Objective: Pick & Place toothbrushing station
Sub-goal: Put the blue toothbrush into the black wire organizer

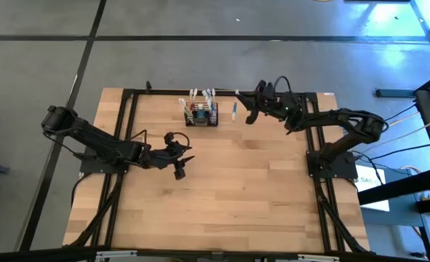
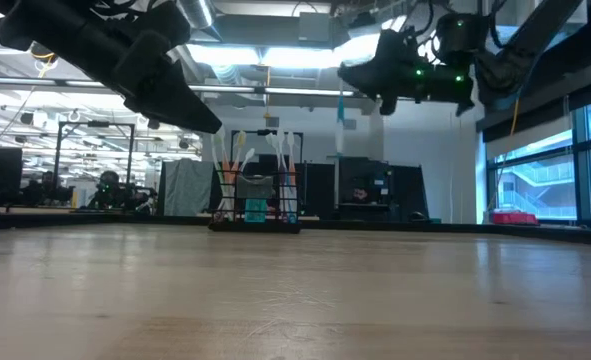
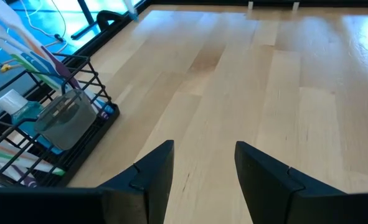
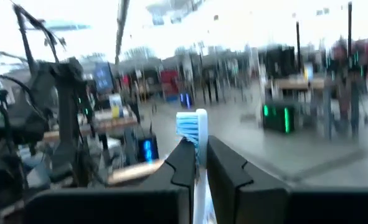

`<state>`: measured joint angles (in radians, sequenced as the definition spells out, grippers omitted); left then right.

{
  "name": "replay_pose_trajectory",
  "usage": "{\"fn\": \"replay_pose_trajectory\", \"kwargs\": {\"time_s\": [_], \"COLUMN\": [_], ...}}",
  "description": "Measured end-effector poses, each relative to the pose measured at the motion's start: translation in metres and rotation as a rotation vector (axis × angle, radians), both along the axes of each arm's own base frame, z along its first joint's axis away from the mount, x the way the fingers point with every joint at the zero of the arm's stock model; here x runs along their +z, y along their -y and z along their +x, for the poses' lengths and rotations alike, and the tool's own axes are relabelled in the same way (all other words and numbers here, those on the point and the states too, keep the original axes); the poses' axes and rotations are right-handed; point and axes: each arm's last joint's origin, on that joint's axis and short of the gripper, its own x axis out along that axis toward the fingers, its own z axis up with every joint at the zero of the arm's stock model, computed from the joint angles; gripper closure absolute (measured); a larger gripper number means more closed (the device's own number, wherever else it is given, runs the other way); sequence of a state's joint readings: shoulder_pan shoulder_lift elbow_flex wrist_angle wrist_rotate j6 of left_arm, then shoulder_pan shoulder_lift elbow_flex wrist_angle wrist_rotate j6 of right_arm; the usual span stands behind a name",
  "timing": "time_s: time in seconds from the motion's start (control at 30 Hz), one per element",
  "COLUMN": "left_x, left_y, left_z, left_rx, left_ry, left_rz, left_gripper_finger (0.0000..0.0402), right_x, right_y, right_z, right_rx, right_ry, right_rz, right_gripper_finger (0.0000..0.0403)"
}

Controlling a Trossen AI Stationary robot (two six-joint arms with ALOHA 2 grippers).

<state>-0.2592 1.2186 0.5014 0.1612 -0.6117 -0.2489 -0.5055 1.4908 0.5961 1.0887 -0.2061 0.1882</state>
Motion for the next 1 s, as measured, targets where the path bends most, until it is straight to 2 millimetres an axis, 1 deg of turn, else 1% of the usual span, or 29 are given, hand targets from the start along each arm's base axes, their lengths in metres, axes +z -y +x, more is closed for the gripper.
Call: {"fn": "replay_pose_trajectory", "kwargs": {"time_s": [0.1, 0.2, 0.4, 0.5, 0.6, 0.73, 0.8, 1.0], "left_x": [0.000, 0.000, 0.000, 0.000, 0.000, 0.000, 0.000, 0.000], "left_y": [0.000, 0.000, 0.000, 0.000, 0.000, 0.000, -0.001, -0.001], "left_z": [0.000, 0.000, 0.000, 0.000, 0.000, 0.000, 0.000, 0.000], "left_rx": [0.000, 0.000, 0.000, 0.000, 0.000, 0.003, 0.019, 0.043], "left_ry": [0.000, 0.000, 0.000, 0.000, 0.000, 0.000, 0.003, 0.007], "left_rz": [0.000, 0.000, 0.000, 0.000, 0.000, 0.002, 0.012, 0.026], "left_gripper_finger": [0.0235, 0.0235, 0.0235, 0.0235, 0.0235, 0.0235, 0.0235, 0.0235], "right_x": [-0.001, -0.003, -0.009, -0.008, -0.003, 0.001, 0.001, -0.008], "right_y": [-0.002, -0.002, 0.001, 0.007, 0.012, 0.016, 0.017, 0.020], "right_z": [0.005, 0.008, 0.018, 0.027, 0.038, 0.049, 0.052, 0.055], "right_rx": [-0.018, -0.075, -0.128, -0.149, -0.160, -0.131, -0.116, -0.146], "right_ry": [0.092, 0.179, 0.260, 0.262, 0.276, 0.268, 0.240, 0.135], "right_rz": [-0.061, -0.105, -0.127, -0.145, -0.177, -0.194, -0.209, -0.205], "right_gripper_finger": [0.0375, 0.0375, 0.0375, 0.0375, 0.0375, 0.0375, 0.0375, 0.0375]}}
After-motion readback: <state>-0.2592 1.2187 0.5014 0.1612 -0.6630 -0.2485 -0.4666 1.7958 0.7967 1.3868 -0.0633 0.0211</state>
